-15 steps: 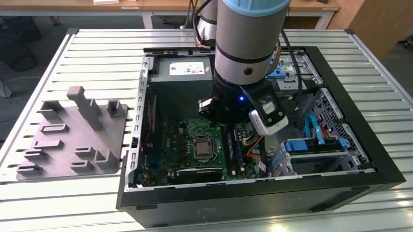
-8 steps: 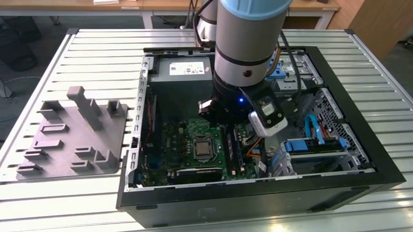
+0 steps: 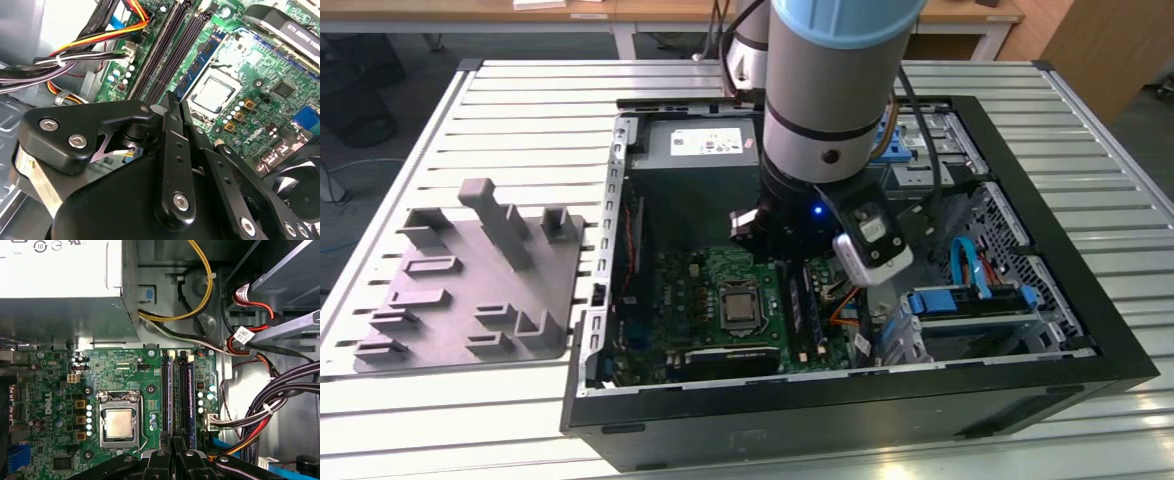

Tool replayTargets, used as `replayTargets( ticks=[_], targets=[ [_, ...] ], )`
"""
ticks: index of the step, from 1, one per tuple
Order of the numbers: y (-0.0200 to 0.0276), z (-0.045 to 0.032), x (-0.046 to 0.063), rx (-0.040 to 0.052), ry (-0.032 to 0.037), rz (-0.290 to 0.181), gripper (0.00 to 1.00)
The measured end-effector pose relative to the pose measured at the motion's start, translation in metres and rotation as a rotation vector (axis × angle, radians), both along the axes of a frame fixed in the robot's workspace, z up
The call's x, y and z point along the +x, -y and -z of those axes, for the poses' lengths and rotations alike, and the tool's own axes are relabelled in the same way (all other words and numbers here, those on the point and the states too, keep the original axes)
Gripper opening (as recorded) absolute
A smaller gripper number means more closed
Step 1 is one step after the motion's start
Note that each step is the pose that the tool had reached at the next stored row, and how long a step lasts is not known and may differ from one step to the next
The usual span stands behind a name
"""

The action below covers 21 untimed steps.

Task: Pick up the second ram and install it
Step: 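Insert the second ram into the second slot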

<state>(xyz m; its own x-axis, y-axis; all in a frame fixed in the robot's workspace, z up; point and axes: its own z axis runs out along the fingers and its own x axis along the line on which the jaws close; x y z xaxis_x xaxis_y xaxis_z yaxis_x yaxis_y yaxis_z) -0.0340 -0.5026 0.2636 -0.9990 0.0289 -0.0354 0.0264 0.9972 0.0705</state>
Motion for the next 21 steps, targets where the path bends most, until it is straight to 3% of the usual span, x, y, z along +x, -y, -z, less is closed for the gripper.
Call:
replayTargets(
  ticks=[21],
  targets=[
    [0.0000, 0.0078, 0.0000, 0.0000, 0.0000, 0.000, 0.14]
  ],
)
